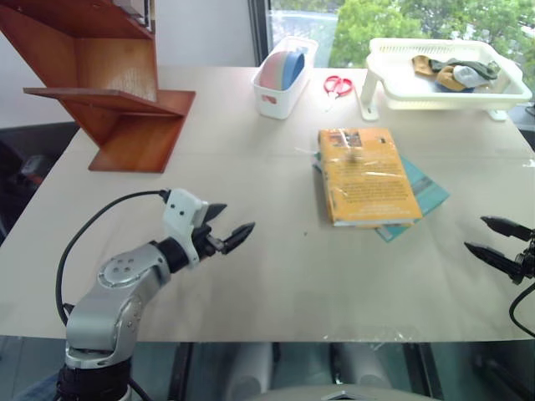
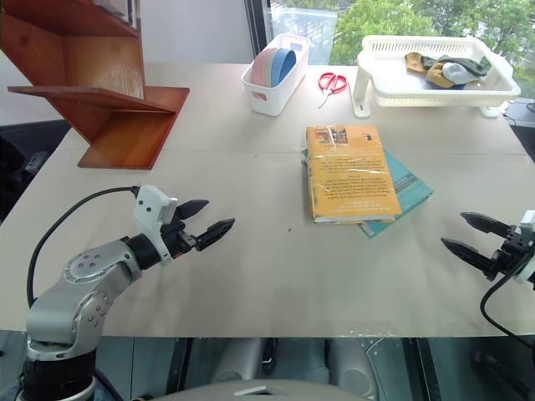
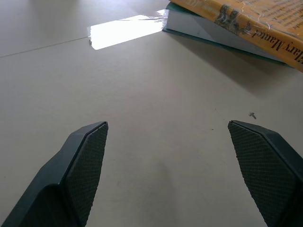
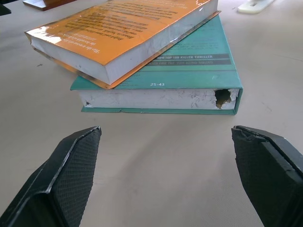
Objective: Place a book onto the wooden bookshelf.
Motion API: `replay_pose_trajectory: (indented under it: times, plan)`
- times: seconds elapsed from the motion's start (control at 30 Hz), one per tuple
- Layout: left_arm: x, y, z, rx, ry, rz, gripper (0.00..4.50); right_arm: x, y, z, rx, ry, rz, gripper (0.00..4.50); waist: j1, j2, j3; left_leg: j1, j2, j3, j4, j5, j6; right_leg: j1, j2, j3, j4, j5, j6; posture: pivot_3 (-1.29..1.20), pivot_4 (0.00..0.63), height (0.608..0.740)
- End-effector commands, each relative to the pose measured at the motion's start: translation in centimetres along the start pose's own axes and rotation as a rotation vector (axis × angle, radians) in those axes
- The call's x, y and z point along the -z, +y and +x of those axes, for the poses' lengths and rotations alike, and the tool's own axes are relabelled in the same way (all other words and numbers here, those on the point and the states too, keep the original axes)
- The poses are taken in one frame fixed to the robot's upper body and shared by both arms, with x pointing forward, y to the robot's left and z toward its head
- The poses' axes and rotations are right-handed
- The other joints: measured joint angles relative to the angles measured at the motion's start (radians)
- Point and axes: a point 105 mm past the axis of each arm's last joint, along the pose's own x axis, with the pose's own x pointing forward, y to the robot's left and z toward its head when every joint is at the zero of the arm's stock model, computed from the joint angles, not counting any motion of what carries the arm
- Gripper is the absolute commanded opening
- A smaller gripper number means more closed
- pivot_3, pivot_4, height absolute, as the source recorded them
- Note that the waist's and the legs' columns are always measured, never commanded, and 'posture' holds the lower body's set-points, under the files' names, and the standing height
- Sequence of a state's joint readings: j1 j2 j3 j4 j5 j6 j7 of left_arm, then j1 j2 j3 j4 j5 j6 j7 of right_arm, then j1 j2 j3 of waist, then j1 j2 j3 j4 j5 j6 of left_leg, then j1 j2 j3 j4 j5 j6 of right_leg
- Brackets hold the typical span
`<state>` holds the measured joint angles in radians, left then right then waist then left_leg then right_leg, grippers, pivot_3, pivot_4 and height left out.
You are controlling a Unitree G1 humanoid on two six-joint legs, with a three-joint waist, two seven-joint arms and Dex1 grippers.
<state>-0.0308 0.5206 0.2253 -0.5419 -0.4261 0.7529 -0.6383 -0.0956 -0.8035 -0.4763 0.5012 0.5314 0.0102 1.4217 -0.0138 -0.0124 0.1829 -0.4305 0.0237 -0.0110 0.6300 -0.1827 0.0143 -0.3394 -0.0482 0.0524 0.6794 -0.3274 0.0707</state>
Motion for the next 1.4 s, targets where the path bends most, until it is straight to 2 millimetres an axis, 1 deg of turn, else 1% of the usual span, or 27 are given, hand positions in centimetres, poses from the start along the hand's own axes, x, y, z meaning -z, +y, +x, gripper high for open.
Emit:
replay_pose_trajectory:
  times: [0.03, 0.17, 0.23, 0.4, 0.5, 0.6, 0.67, 0.8, 0.87, 0.93, 1.07, 1.13, 1.23, 1.33, 1.4]
  plan:
    - [-0.4, -0.5, -0.1, 0.038, -0.028, 0.019, 4.27, -0.5, -0.2, -0.5, 0.015, 0.001, -0.045, 4.5, 0.0, 0.0, 0.0, 0.0, 0.0, 0.0, 0.0, 0.0, 0.0, 0.0, 0.0, 0.0, 0.0, 0.0, 0.0, 0.0, 0.15, 0.74]
    - [-0.3, -0.3, 0.0, 0.056, -0.045, 0.02, 4.27, 0.0, -0.2, -0.3, 0.041, 0.007, -0.035, 4.5, 0.0, 0.0, 0.0, 0.0, 0.0, 0.0, 0.0, 0.0, 0.0, 0.0, 0.0, 0.0, 0.0, 0.0, 0.0, 0.0, 0.15, 0.74]
    - [-0.4, -0.2, -0.1, 0.056, -0.047, 0.023, 4.27, 0.2, -0.4, -0.2, 0.076, 0.023, -0.039, 4.5, 0.0, 0.0, 0.0, 0.0, 0.0, 0.0, 0.0, 0.0, 0.0, 0.0, 0.0, 0.0, 0.0, 0.0, 0.0, 0.0, 0.15, 0.74]
    - [-0.2, -0.3, 0.0, 0.063, -0.044, 0.029, 4.27, -0.3, -0.9, 0.0, 0.113, 0.011, -0.06, 4.5, 0.0, 0.0, 0.0, 0.0, 0.0, 0.0, 0.0, 0.0, 0.0, 0.0, 0.0, 0.0, 0.0, 0.0, 0.0, 0.0, 0.15, 0.74]
    - [-0.1, -0.3, 0.2, 0.065, -0.044, 0.031, 4.27, -0.8, -1.7, 0.2, 0.176, 0.006, -0.076, 4.5, 0.0, 0.0, 0.0, 0.0, 0.0, 0.0, 0.0, 0.0, 0.0, 0.0, 0.0, 0.0, 0.0, 0.0, 0.0, 0.0, 0.15, 0.74]
    - [-0.1, -0.2, 0.3, 0.066, -0.044, 0.034, 4.27, -0.6, -2.8, 0.5, 0.248, 0.062, -0.105, 4.5, 0.0, 0.0, 0.0, 0.0, 0.0, 0.0, 0.0, 0.0, 0.0, 0.0, 0.0, 0.0, 0.0, 0.0, 0.0, 0.0, 0.15, 0.74]
    - [-0.1, -0.3, 0.4, 0.071, -0.045, 0.039, 4.27, -0.9, -3.5, 0.8, 0.293, 0.068, -0.125, 4.5, 0.0, 0.0, 0.0, 0.0, 0.0, 0.0, 0.0, 0.0, 0.0, 0.0, 0.0, 0.0, 0.0, 0.0, 0.0, 0.0, 0.15, 0.74]
    - [-0.4, -0.1, 0.6, 0.072, -0.05, 0.05, 4.27, -1.4, -5.6, 1.4, 0.425, 0.073, -0.119, 4.5, -0.001, 0.0, 0.0, 0.0, 0.0, 0.001, -0.001, 0.0, 0.0, -0.001, 0.0, 0.001, 0.0, 0.0, 0.0, 0.0, 0.15, 0.74]
    - [-0.8, 0.1, 0.7, 0.075, -0.058, 0.061, 4.27, -1.3, -6.6, 1.9, 0.473, 0.088, -0.088, 4.5, -0.002, 0.0, 0.0, 0.0, 0.0, 0.001, -0.001, 0.0, 0.0, -0.001, 0.0, 0.001, 0.0, 0.0, 0.0, 0.0, 0.15, 0.74]
    - [-1.3, 0.3, 0.7, 0.082, -0.069, 0.072, 4.27, -1.7, -7.3, 2.7, 0.485, 0.063, -0.044, 4.5, -0.002, 0.0, 0.0, 0.0, 0.0, 0.001, -0.001, 0.0, 0.0, -0.001, 0.0, 0.001, 0.0, 0.0, 0.0, 0.0, 0.15, 0.74]
    - [-2.2, 1.0, 0.7, 0.089, -0.08, 0.084, 4.27, -3.3, -9.7, 4.0, 0.581, -0.017, 0.063, 4.5, -0.004, 0.0, 0.0, -0.001, -0.001, 0.002, -0.001, 0.0, 0.0, -0.002, 0.0, 0.001, 0.0, 0.0, 0.0, 0.0, 0.15, 0.74]
    - [-2.4, 1.6, 0.4, 0.086, -0.076, 0.1, 4.27, -3.9, -10.5, 4.7, 0.603, -0.047, 0.117, 4.5, -0.006, 0.0, 0.0, -0.001, -0.001, 0.002, -0.001, 0.0, 0.0, -0.002, 0.0, 0.002, 0.0, 0.0, 0.0, 0.0, 0.15, 0.74]
    - [-3.3, 2.3, -0.2, 0.095, -0.093, 0.108, 4.27, -3.9, -10.6, 6.1, 0.562, -0.049, 0.19, 4.5, -0.004, 0.0, 0.0, -0.001, -0.001, 0.003, -0.003, 0.0, 0.0, -0.003, 0.0, 0.001, -0.001, 0.0, 0.0, 0.0, 0.15, 0.74]
    - [-4.7, 2.1, -1.5, 0.181, -0.117, 0.085, 4.27, -3.8, -9.6, 8.3, 0.46, -0.04, 0.227, 4.5, -0.005, 0.0, 0.0, -0.002, -0.001, 0.003, -0.004, 0.0, 0.0, -0.004, 0.0, 0.001, -0.001, 0.0, -0.001, 0.0, 0.15, 0.74]
    - [-6.1, 2.1, -2.6, 0.246, -0.141, 0.055, 4.27, -3.2, -9.1, 9.4, 0.413, -0.009, 0.255, 4.5, -0.005, 0.0, 0.001, -0.002, -0.001, 0.003, -0.004, 0.0, 0.0, -0.005, 0.0, 0.002, -0.002, 0.0, -0.001, 0.0, 0.15, 0.74]
